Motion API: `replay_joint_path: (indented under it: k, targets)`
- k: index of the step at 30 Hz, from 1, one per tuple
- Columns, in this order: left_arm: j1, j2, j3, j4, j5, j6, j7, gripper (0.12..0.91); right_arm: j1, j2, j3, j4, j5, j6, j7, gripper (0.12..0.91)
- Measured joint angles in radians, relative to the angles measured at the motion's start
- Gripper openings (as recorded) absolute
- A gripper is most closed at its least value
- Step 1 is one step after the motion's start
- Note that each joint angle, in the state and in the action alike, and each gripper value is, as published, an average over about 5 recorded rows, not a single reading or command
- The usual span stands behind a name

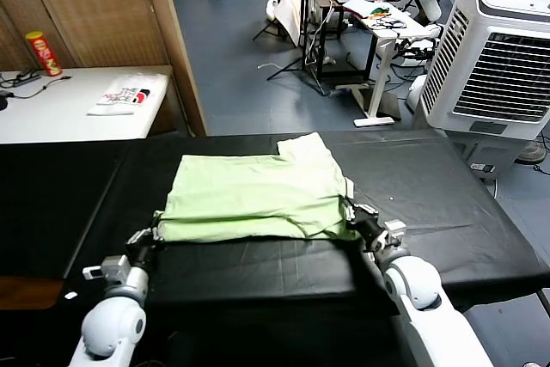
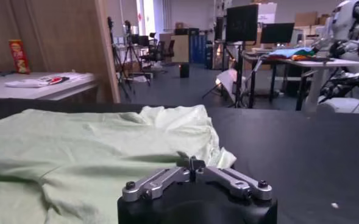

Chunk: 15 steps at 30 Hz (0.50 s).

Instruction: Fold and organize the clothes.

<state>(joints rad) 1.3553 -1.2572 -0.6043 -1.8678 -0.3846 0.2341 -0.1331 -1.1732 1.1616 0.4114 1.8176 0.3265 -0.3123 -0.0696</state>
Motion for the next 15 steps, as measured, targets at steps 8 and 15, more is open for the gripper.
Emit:
replay_joint_path:
  k: [8,15]
  targets:
    - [0.039,-0.002,-0.012,-0.023,-0.017,0.009,0.014,0.782,-0.138,-0.014,0.020,0.128,-0.047,-0.009,-0.014,0.792]
    - [0.070,-0.003,-0.026,-0.019,-0.066,0.033,0.025,0.798,-0.197,0.000,0.011,0.140,-0.071,-0.008,-0.016,0.663]
